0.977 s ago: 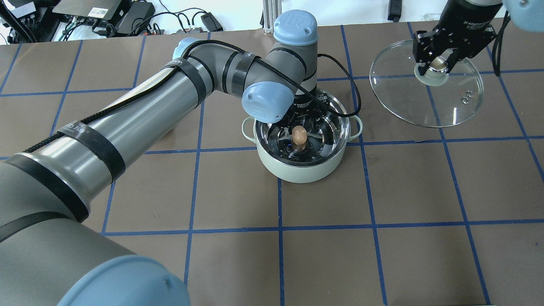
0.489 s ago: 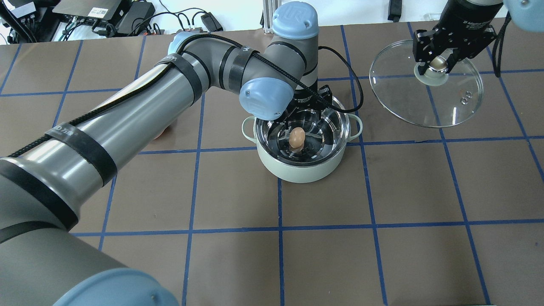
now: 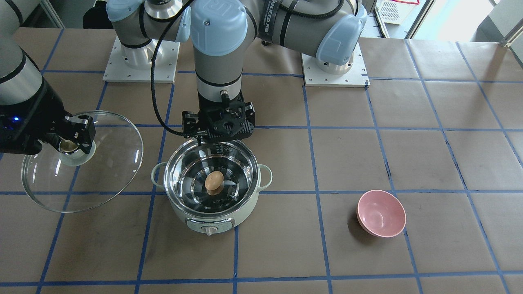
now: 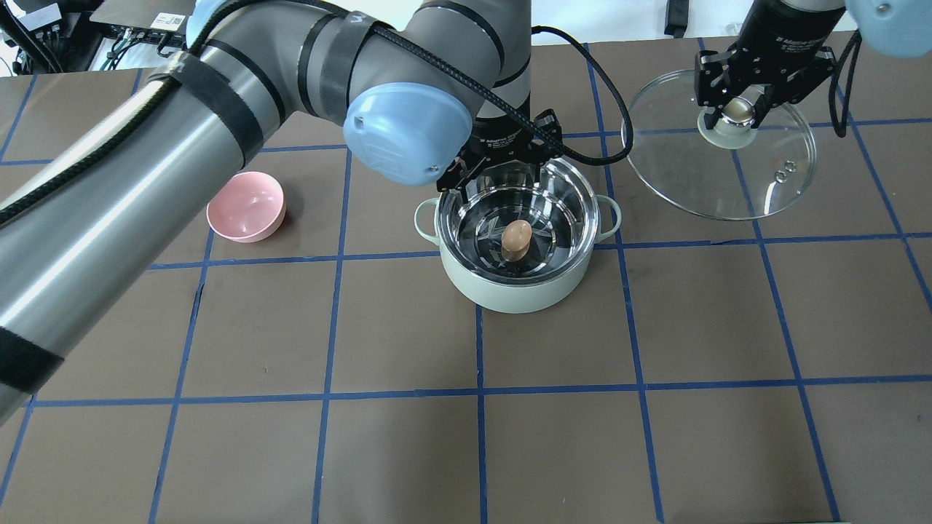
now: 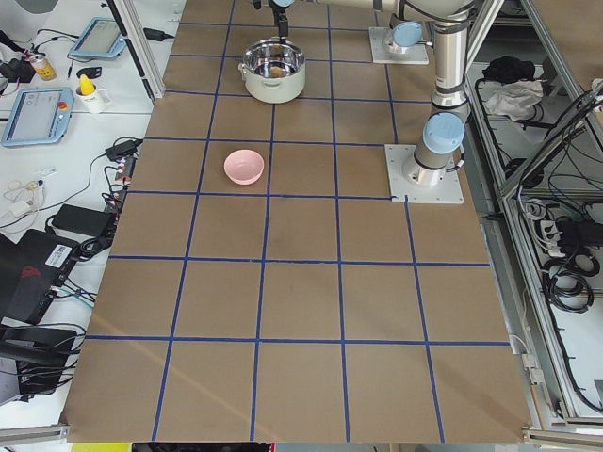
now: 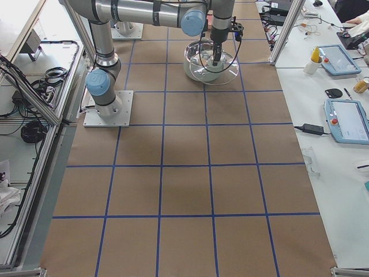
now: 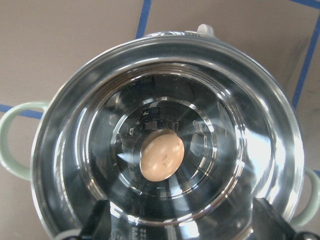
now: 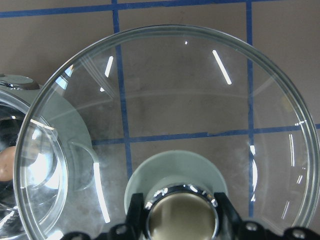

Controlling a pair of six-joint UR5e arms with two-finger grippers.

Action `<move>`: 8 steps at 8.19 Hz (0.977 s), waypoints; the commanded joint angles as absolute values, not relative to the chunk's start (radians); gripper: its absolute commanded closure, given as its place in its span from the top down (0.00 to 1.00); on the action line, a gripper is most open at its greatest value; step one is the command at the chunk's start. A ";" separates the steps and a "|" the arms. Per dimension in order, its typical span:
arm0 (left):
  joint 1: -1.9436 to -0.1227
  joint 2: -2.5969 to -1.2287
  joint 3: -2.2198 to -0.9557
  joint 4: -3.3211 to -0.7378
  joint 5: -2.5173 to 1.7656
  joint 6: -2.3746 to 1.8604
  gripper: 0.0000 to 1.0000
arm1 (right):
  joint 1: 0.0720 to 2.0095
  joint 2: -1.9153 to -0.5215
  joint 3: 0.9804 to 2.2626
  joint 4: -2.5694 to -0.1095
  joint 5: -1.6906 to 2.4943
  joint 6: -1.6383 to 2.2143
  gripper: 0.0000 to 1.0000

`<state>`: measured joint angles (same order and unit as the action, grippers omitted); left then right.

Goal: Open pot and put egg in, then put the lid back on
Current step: 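Release the egg into the pot and raise the left gripper away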

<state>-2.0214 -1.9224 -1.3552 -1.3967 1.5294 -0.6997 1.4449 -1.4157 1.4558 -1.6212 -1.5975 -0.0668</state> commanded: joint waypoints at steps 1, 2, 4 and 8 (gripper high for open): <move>-2.020 -1.871 -1.362 -1.496 1.592 -0.695 1.00 | 1.518 -1.411 1.457 -1.629 -1.600 0.046 0.00; -2.017 -1.859 -1.356 -1.506 1.594 -0.689 1.00 | 1.540 -1.408 1.457 -1.629 -1.600 0.085 0.00; -1.987 -1.772 -1.358 -1.546 1.591 -0.452 1.00 | 1.584 -1.404 1.457 -1.647 -1.600 0.156 0.00; -1.671 -1.628 -1.368 -1.698 1.600 -0.063 1.00 | 1.719 -1.356 1.459 -1.701 -1.605 0.345 0.00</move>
